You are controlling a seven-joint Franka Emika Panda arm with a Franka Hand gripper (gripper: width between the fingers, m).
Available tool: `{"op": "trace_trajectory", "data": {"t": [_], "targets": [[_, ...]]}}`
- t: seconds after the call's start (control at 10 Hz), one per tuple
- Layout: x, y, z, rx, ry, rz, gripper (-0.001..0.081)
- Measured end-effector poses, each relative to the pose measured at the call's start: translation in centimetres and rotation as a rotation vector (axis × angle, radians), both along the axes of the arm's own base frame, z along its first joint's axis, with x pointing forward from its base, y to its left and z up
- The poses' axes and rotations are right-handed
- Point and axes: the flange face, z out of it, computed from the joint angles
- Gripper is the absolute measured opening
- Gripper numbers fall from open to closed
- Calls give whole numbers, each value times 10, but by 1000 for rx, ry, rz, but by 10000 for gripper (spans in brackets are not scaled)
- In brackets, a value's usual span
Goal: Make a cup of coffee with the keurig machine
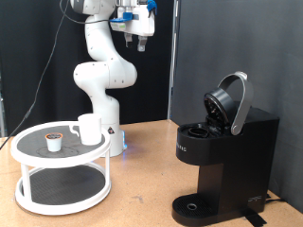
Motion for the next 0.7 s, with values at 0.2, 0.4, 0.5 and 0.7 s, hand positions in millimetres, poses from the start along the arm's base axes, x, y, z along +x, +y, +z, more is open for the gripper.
{"op": "trace_trajectory", "data": {"t": [0.2,0.4,0.5,0.7], "targets": [[2,-13,0,19,-17,-17,734],[-1,-44,-2,42,-16,-53,734],[-3,-61,-3,47,-17,-64,734],[-9,-94,-4,59,-26,-65,734]]}}
